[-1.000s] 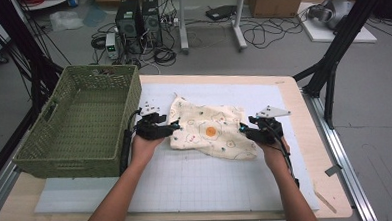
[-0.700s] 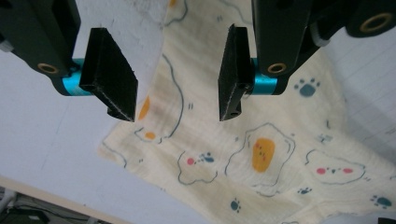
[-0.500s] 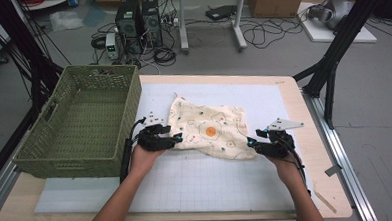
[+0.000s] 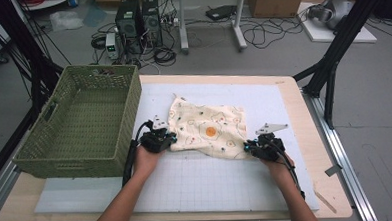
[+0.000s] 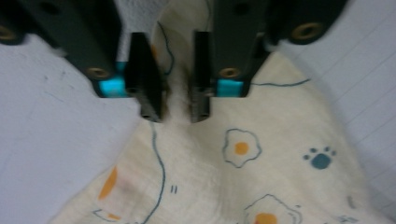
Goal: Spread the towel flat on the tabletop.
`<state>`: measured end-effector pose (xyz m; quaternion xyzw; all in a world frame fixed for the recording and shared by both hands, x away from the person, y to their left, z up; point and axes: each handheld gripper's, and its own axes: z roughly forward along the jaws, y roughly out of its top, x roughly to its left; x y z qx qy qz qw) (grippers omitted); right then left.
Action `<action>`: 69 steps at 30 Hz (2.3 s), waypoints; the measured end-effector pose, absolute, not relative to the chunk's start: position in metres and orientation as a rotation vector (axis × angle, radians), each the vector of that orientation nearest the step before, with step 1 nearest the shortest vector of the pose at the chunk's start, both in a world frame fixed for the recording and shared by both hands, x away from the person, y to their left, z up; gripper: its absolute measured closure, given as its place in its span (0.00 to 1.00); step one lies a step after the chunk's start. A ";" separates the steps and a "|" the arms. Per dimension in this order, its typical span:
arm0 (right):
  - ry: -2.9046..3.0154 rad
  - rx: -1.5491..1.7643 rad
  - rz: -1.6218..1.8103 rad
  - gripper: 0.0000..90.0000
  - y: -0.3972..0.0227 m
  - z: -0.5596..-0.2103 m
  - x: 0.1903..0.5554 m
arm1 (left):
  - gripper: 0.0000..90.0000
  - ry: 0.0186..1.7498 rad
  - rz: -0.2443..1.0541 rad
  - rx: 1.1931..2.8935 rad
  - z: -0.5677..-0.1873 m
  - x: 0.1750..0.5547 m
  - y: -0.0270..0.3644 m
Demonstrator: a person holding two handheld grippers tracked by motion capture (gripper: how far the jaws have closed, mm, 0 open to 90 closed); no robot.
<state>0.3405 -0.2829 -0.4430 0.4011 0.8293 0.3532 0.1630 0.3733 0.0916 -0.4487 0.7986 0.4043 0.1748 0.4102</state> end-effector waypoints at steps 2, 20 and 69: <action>2.361 1.119 0.986 0.95 -0.280 -0.443 0.340 | 0.97 1.037 0.448 1.989 -0.448 0.376 0.095; 2.165 1.183 1.052 0.66 -0.293 -0.435 0.346 | 0.60 1.117 0.493 1.862 -0.439 0.392 0.097; 2.600 0.903 1.122 0.97 -0.261 -0.438 0.279 | 0.97 0.873 0.322 1.996 -0.437 0.305 0.130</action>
